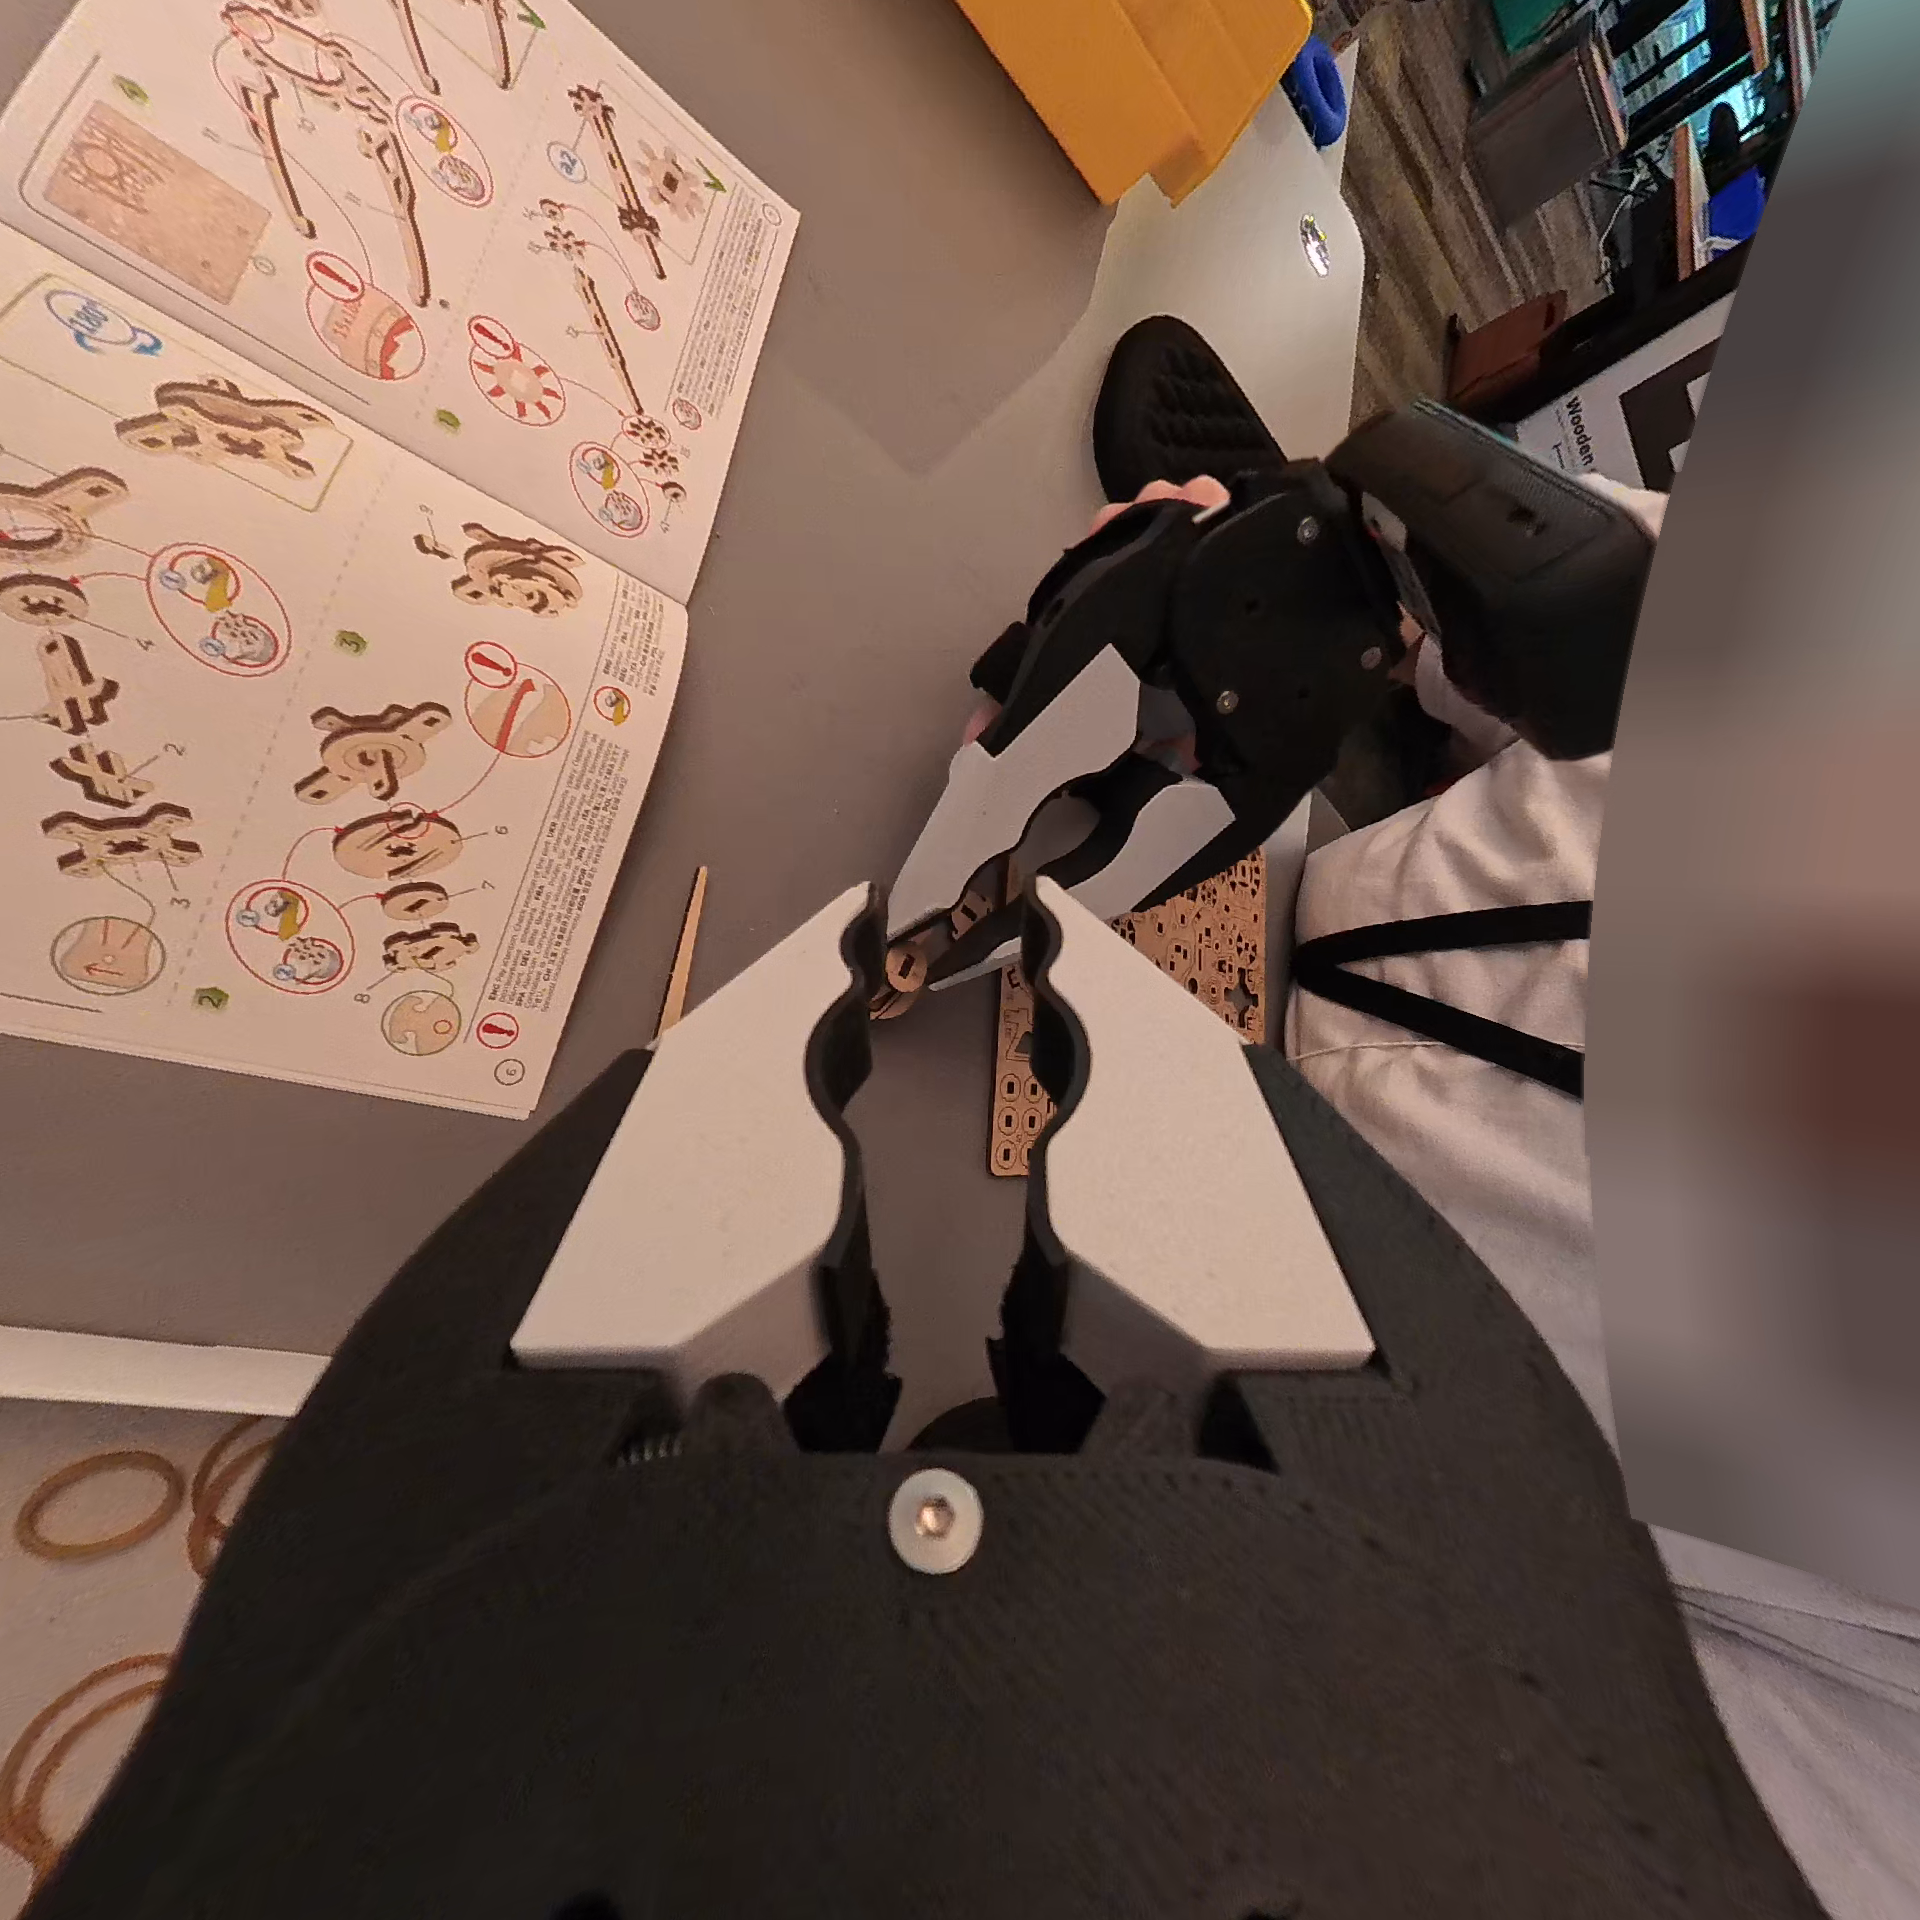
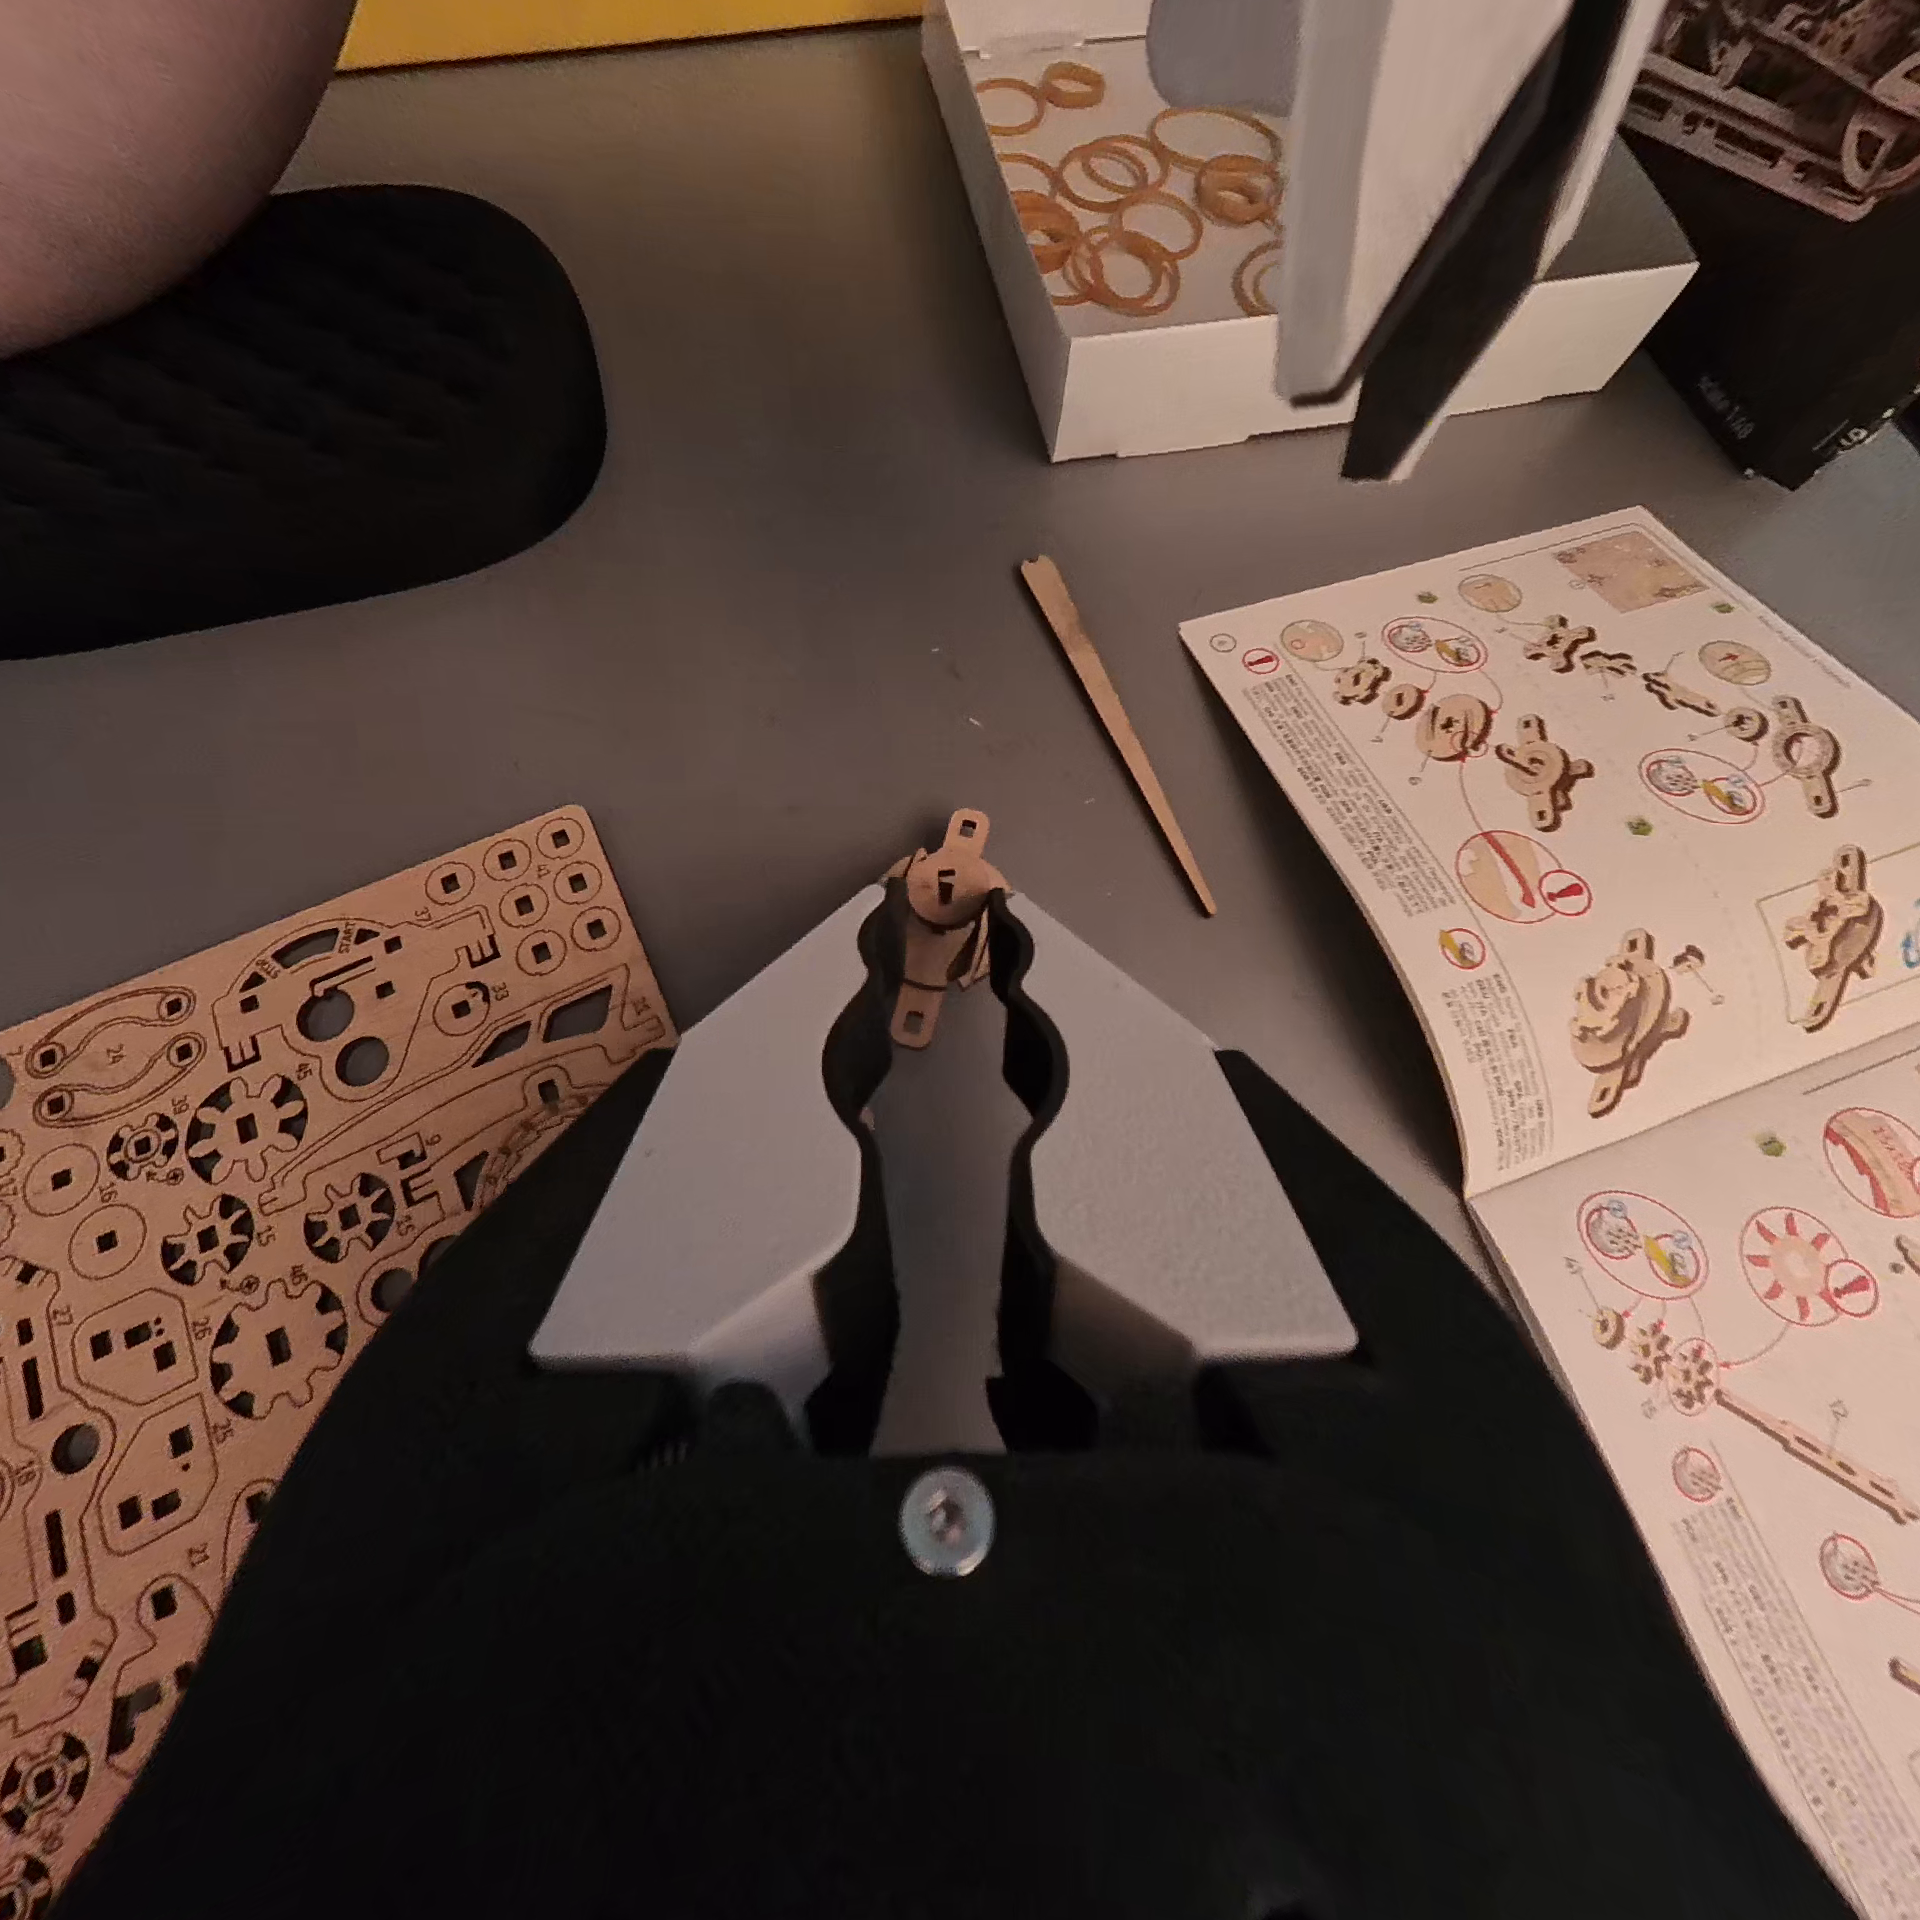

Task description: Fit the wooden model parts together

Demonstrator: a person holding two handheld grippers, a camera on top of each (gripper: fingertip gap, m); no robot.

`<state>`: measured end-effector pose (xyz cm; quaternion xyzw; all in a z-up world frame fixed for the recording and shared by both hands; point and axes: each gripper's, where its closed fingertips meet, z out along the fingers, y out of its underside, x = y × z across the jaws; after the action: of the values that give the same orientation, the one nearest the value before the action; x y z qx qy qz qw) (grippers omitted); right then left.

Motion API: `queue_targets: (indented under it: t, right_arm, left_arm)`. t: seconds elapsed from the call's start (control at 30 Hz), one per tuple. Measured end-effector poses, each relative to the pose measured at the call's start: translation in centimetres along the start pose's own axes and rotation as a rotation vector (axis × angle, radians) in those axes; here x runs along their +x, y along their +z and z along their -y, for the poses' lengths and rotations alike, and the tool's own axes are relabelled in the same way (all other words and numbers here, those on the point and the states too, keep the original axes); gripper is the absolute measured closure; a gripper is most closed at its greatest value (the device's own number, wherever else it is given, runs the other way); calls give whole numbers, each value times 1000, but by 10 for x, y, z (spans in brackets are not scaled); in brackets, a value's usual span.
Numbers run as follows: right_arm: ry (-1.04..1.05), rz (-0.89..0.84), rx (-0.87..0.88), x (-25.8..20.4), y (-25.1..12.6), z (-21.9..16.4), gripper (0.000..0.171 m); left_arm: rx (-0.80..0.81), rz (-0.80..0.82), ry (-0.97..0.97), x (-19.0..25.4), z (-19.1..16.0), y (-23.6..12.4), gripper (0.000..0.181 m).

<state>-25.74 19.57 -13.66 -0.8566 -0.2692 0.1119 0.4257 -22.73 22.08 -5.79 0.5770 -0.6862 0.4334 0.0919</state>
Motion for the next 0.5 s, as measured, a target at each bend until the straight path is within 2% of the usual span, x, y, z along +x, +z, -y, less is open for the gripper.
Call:
queue_targets:
  t: [0.2,0.37,0.5]
  right_arm:
    - [-25,-30,-18,3,-3,-1,157]
    - [118,-59,42,2,-10,11,157]
    - [104,-120,19,6,-9,8,157]
  left_arm:
    - [-3,0,-1,0,0,0,158]
    - [-3,-1,0,2,0,0,158]
    - [-1,2,2,3,0,0,158]
